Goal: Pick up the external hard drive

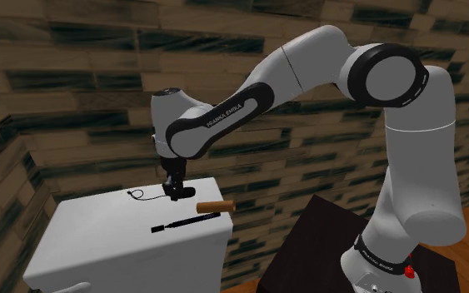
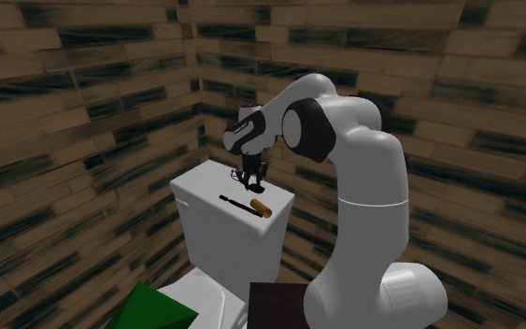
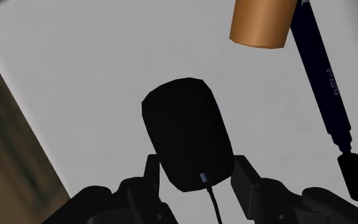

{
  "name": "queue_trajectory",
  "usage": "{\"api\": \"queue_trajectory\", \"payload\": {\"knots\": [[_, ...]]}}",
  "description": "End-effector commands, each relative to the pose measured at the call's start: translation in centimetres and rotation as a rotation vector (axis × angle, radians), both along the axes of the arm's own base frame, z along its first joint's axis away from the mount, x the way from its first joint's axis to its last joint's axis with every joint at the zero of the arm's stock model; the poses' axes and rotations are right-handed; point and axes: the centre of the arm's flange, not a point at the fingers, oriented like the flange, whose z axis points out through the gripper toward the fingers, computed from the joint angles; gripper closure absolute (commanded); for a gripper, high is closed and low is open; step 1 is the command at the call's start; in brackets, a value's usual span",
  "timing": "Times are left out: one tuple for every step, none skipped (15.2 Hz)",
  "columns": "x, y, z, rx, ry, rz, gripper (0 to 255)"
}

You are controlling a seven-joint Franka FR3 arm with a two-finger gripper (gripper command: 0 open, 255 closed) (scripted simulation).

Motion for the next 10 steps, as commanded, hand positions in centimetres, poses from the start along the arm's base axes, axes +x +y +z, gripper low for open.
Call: {"api": "queue_trajectory", "payload": {"knots": [[0.0,0.0,1.0,0.0,0.0,0.0,255],[0.0,0.0,1.5,0.0,0.0,0.0,255],[0.0,0.0,2.0,0.0,0.0,0.0,255],[0.0,0.0,2.5,0.0,0.0,0.0,255],[0.0,0.0,3.1,0.0,0.0,0.0,255],[0.0,0.0,3.6,0.0,0.0,0.0,255],[0.0,0.0,4.1,0.0,0.0,0.0,255],[0.0,0.0,4.7,0.0,0.0,0.0,255],[0.0,0.0,4.7,0.0,0.0,0.0,255],[0.0,0.0,4.7,0.0,0.0,0.0,255]]}}
